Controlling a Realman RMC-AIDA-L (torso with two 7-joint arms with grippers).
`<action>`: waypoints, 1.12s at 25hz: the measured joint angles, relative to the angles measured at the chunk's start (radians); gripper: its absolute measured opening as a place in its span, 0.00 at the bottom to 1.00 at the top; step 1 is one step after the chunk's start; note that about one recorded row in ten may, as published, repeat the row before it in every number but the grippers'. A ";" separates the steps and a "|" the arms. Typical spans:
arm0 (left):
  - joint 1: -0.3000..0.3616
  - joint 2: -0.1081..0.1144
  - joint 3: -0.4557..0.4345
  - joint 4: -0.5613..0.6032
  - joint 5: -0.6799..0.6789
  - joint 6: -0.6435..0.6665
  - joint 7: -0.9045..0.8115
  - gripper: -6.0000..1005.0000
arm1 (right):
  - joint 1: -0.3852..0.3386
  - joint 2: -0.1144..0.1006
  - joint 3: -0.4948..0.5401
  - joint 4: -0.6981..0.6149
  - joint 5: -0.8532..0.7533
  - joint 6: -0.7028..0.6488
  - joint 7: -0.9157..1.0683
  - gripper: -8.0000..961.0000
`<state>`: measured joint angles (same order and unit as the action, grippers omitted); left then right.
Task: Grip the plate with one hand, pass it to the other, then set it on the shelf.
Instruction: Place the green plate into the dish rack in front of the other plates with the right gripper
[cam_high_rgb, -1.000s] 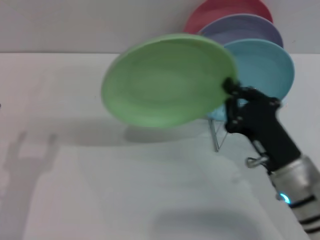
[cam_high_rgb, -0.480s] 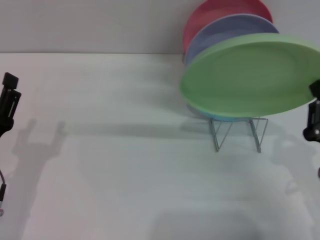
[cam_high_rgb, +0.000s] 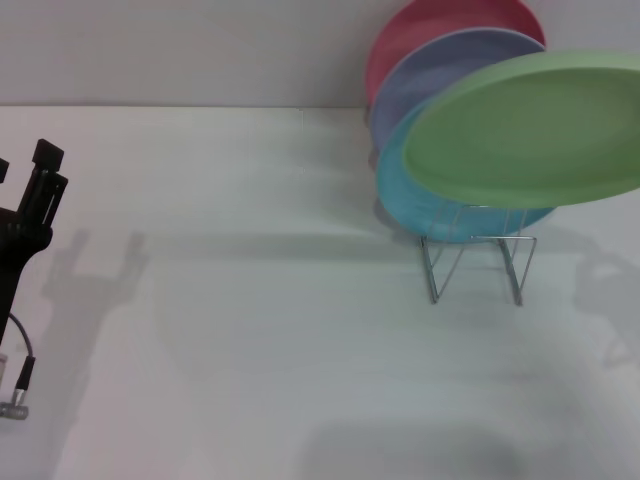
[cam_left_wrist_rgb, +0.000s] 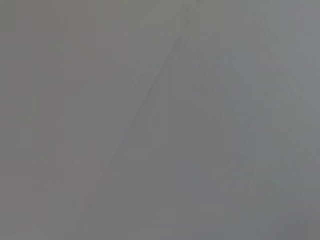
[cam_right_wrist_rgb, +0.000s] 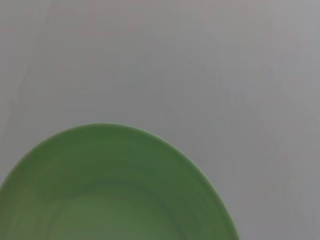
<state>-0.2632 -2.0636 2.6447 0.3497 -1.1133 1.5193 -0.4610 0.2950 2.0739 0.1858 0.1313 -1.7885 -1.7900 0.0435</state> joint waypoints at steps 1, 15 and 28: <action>-0.001 0.000 -0.002 0.007 0.000 -0.009 0.000 0.80 | 0.002 0.000 0.000 -0.014 0.000 -0.001 0.003 0.03; -0.025 0.002 -0.005 0.034 -0.008 -0.048 0.010 0.80 | -0.002 0.000 -0.012 -0.108 -0.011 0.006 0.031 0.03; -0.018 0.002 -0.005 0.042 0.012 -0.048 0.012 0.80 | -0.010 0.000 -0.014 -0.161 -0.037 0.037 0.070 0.03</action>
<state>-0.2808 -2.0613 2.6398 0.3921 -1.1016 1.4711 -0.4494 0.2854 2.0739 0.1717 -0.0293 -1.8257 -1.7525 0.1135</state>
